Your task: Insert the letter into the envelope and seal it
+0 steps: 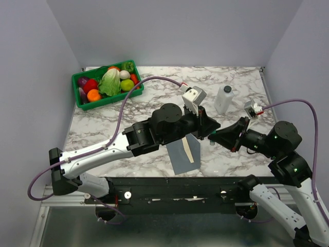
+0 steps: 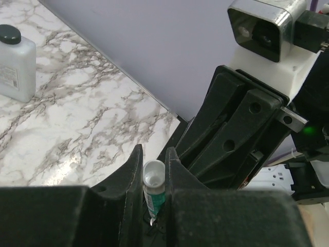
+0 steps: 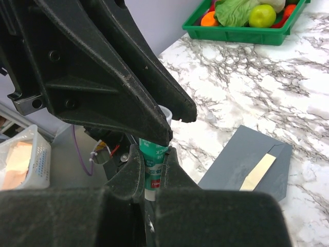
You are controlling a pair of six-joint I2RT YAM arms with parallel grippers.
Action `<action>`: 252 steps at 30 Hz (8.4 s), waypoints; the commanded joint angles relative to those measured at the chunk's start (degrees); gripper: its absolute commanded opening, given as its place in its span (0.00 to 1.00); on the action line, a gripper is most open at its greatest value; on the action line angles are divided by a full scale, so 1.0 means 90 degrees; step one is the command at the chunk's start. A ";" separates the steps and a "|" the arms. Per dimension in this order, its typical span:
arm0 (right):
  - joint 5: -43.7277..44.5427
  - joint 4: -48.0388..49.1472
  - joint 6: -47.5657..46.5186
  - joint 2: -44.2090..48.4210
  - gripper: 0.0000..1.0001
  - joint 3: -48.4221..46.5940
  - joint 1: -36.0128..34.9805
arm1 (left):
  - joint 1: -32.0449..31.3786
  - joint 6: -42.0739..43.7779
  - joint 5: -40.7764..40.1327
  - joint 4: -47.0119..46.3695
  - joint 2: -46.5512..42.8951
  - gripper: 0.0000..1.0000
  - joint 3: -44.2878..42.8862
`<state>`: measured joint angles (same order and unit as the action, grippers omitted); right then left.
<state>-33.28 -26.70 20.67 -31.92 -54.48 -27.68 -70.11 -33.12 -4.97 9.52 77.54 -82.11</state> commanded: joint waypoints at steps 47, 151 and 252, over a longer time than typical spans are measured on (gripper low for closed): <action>0.0878 -0.0423 0.2414 0.0930 0.01 0.0457 0.0019 | 0.0417 0.0272 -0.0684 -0.0399 -0.1059 0.99 0.0468; -0.2096 0.0486 0.0145 0.0676 0.01 -0.0305 0.0019 | 0.0065 0.1151 0.4140 -0.1509 -0.0549 0.99 0.0539; 0.0984 0.1579 0.1425 0.1457 0.01 0.2742 0.0019 | 0.0807 0.0790 -0.1459 -0.1820 -0.3333 0.99 0.4914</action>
<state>-19.70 -19.97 37.65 -18.96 -32.14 -27.66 -65.14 -25.08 -19.97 -7.20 45.45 -35.00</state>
